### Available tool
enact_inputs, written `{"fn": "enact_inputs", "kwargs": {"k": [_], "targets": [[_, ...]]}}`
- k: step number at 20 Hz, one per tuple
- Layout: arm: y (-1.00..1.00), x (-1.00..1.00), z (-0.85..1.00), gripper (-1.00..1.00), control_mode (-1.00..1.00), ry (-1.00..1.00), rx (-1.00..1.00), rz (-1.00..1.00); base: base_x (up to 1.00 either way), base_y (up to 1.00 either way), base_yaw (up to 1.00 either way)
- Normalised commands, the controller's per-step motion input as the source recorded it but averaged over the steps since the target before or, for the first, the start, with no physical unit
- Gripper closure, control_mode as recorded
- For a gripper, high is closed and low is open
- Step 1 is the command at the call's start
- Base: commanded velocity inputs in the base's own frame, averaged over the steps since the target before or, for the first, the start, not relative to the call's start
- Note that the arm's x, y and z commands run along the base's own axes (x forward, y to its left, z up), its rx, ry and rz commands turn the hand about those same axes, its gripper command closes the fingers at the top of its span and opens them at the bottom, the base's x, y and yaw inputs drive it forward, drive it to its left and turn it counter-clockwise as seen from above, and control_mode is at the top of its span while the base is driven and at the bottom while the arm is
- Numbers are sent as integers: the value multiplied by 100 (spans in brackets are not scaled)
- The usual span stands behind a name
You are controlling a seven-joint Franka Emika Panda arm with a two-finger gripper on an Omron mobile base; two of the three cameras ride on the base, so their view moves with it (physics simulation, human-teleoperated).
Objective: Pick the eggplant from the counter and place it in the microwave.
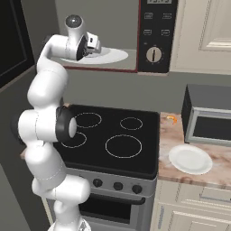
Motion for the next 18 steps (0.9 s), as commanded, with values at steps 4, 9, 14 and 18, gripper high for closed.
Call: {"fn": "enact_inputs", "kwargs": {"k": [4,9,14,18], "targets": [[-1,-1,0,-100,-100,-4,0,2,0,0,0],[-9,-6,2,-100,-100,-1,0,0,0,0,0],[-31,-75,20,-100,-100,-10,0,0,0,0,0],[-57,-100,0,-100,-100,-23,0,0,0,0,0]]}}
